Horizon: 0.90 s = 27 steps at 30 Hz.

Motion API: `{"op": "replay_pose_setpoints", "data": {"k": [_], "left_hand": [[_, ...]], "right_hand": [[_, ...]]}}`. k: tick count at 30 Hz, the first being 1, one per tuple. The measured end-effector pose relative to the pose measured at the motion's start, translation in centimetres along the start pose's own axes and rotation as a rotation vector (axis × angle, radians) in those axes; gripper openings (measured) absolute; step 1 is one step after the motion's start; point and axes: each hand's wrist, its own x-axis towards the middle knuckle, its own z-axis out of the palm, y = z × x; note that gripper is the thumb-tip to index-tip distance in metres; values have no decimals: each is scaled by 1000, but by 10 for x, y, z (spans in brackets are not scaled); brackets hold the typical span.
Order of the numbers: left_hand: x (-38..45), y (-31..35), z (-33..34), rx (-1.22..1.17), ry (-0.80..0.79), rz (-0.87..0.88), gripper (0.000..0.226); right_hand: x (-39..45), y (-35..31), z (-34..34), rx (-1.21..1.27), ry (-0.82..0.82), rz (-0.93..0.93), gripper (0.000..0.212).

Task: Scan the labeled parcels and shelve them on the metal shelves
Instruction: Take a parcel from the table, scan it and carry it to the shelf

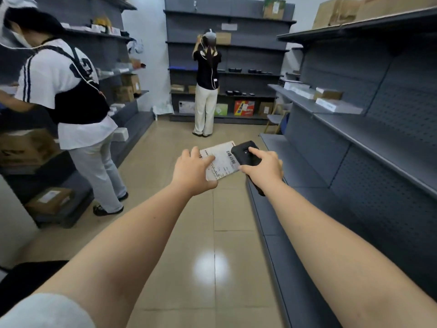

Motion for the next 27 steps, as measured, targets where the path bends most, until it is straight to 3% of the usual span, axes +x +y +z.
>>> {"op": "replay_pose_setpoints", "data": {"k": [5,11,18,27], "left_hand": [[137,-37,29,-155,30,-26,77],[284,-20,75,-311,11,-34,76],[459,53,101,-501,43,30,74],[620,207,118,-620,-9,350,78]], "right_hand": [[123,-26,25,-97,59,5,62],[254,-13,33,-131,148,56,61],[410,32,-16,-154,310,65,62],[535,108,-132,-225,610,281,62]]}}
